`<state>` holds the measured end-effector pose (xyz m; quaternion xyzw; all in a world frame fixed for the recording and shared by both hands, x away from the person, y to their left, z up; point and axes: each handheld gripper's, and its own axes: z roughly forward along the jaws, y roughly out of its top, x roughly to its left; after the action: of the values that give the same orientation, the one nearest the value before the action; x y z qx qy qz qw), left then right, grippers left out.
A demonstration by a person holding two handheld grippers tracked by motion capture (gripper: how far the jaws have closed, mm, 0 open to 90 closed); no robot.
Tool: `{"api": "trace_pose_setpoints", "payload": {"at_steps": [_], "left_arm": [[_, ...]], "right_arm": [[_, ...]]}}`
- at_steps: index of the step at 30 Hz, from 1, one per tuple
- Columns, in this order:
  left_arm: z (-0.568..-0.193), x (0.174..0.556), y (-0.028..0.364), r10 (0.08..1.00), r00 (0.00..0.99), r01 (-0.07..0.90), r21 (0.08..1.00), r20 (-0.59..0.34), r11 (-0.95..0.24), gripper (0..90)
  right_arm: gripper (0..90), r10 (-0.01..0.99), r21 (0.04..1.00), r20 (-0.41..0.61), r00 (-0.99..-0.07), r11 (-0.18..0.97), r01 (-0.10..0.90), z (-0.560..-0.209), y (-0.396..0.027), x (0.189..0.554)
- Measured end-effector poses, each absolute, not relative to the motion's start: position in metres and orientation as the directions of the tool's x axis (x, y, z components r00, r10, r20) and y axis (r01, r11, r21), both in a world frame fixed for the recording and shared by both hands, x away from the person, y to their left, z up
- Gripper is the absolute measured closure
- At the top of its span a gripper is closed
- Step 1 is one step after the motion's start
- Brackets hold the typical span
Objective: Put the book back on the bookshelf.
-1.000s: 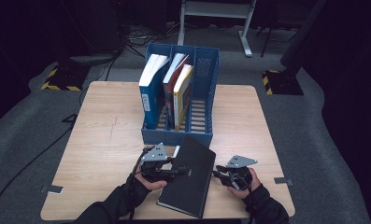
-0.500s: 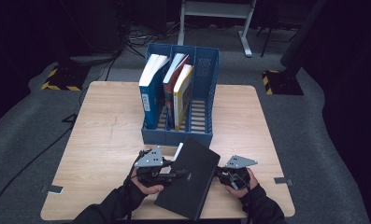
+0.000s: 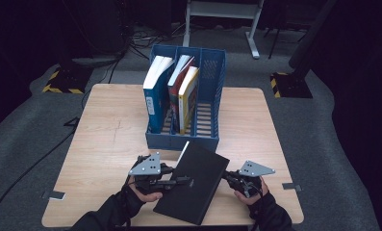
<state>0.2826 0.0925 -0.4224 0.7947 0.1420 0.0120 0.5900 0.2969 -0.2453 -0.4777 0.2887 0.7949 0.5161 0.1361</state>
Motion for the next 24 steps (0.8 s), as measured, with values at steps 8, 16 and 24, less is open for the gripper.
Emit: {"api": "trace_pose_setpoints", "payload": {"at_steps": [8, 16, 24], "left_arm": [[-0.421, 0.282, 0.097, 0.227, 0.963, 0.207, 0.942, -0.148, -0.265, 70.5], [-0.422, 0.281, 0.096, 0.222, 0.969, 0.173, 0.945, -0.112, -0.276, 69.2], [-0.423, 0.281, 0.091, 0.255, 0.965, 0.133, 0.944, -0.054, -0.302, 66.3]], "right_arm": [[90.0, 0.574, 0.918, 0.072, -0.816, 0.283, 0.279, -0.465, -0.247, 0.293], [90.0, 0.571, 0.932, 0.040, -0.820, 0.273, 0.236, -0.449, -0.249, 0.288], [90.0, 0.593, 0.932, -0.053, -0.803, 0.318, 0.173, -0.432, -0.249, 0.281]]}}
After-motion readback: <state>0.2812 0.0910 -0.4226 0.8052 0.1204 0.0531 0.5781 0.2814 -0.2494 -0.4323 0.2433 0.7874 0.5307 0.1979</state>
